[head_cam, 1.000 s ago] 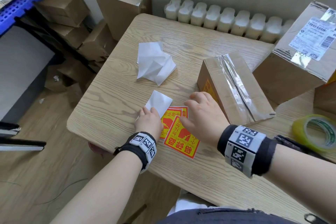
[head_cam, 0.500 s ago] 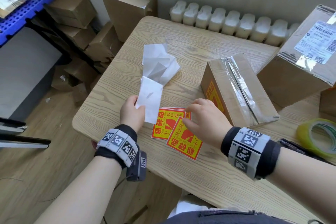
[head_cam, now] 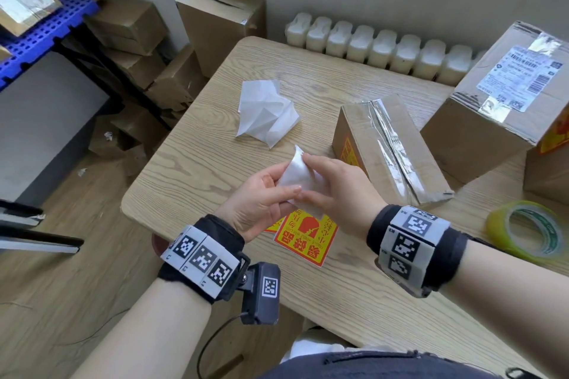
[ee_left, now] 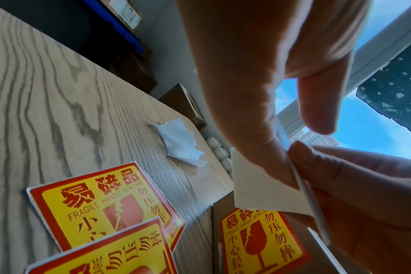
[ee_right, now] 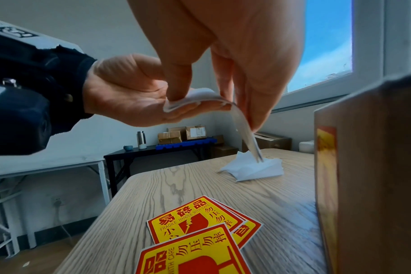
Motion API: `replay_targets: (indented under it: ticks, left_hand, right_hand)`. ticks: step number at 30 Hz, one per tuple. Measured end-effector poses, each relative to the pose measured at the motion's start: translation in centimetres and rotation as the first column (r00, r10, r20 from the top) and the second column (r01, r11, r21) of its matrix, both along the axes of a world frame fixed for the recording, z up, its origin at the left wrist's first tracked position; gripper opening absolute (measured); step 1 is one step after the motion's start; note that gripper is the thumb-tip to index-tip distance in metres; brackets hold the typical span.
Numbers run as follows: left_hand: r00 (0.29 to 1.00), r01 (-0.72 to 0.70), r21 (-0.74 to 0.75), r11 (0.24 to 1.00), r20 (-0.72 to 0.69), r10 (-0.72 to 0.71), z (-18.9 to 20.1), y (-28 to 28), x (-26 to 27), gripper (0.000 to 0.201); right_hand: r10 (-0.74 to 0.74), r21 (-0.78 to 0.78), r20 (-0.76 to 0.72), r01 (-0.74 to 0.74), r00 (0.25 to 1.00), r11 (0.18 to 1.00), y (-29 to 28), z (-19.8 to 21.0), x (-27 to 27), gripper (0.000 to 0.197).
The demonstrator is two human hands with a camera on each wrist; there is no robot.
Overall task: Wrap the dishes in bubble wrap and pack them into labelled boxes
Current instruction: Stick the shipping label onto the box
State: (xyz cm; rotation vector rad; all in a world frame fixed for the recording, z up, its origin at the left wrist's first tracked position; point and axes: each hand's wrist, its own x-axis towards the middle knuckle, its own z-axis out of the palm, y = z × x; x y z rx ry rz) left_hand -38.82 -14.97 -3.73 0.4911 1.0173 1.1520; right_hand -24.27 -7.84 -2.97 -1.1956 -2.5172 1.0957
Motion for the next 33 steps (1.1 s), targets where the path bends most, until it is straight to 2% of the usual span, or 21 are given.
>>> replay_targets:
  ticks: [3,6,8,10,13,17,19,21,22,23,26,28,31,33]
  left_hand:
    - [0.999,0.037,0.008,0.999,0.002,-0.037,0.5,-0.3,0.3,0.040]
    - [0.998,-0.017,-0.029,0.999,-0.059,0.015,0.5,-0.2,0.6,0.040]
    - [0.995,-0.049,-0.046,0.998,-0.084,0.045,0.6,-0.1,0.7,0.041]
    - [0.991,-0.083,-0.053,0.995,-0.112,0.077,0.6,-0.2,0.6,0.044]
    - [0.971,-0.153,-0.052,0.987,-0.192,0.141,0.7,-0.3,0.8,0.050]
    - [0.902,-0.148,-0.057,0.987,-0.417,0.111,0.6,-0.2,1.3,0.032]
    - [0.884,-0.130,-0.046,0.990,-0.459,0.094,0.9,-0.2,1.9,0.022]
    - [0.880,-0.116,-0.028,0.993,-0.466,0.090,1.3,-0.1,2.5,0.017]
    - [0.872,-0.124,-0.023,0.992,-0.480,0.098,1.4,0.0,2.7,0.017]
    - [0.853,-0.143,-0.020,0.989,-0.509,0.113,1.3,0.2,2.8,0.017]
    - [0.791,-0.206,-0.004,0.979,-0.590,0.164,1.0,0.3,2.2,0.015]
    - [0.748,-0.231,-0.006,0.973,-0.641,0.174,0.7,0.1,1.2,0.017]
    - [0.679,-0.261,-0.042,0.965,-0.718,0.152,-0.6,-0.6,-0.1,0.018]
    - [0.624,-0.273,-0.084,0.958,-0.774,0.110,-2.0,-1.1,-0.7,0.021]
  right_hand:
    - [-0.098,-0.049,-0.098,0.094,0.990,0.994,0.2,-0.3,0.5,0.042]
    - [-0.207,-0.151,-0.208,0.178,0.956,0.972,0.2,-0.1,1.0,0.024]
    - [-0.279,-0.190,-0.223,0.239,0.934,0.952,0.6,-0.2,1.3,0.016]
    - [-0.352,-0.203,-0.222,0.310,0.909,0.929,1.5,-0.6,1.7,0.025]
    - [-0.417,-0.264,-0.258,0.351,0.872,0.898,1.9,-0.6,1.9,0.022]
    - [-0.500,-0.467,-0.367,0.310,0.785,0.829,1.4,-0.4,1.9,0.038]
    - [-0.407,-0.443,-0.340,0.238,0.848,0.864,1.0,-0.6,1.9,0.049]
    - [-0.281,-0.455,-0.263,0.138,0.923,0.880,0.3,-0.5,1.9,0.079]
    - [-0.251,-0.465,-0.248,0.112,0.936,0.878,0.0,-0.5,1.8,0.081]
    - [-0.248,-0.458,-0.244,0.114,0.938,0.882,-0.3,-0.6,1.8,0.074]
    - [-0.356,-0.395,-0.233,0.247,0.905,0.885,0.3,-0.6,1.9,0.028]
    - [-0.473,-0.453,-0.242,0.332,0.847,0.827,1.0,-0.5,2.2,0.012]
    - [-0.601,-0.597,-0.267,0.361,0.753,0.716,1.5,-0.1,2.7,0.023]
    - [-0.620,-0.620,-0.274,0.358,0.735,0.698,1.6,-0.1,3.0,0.019]
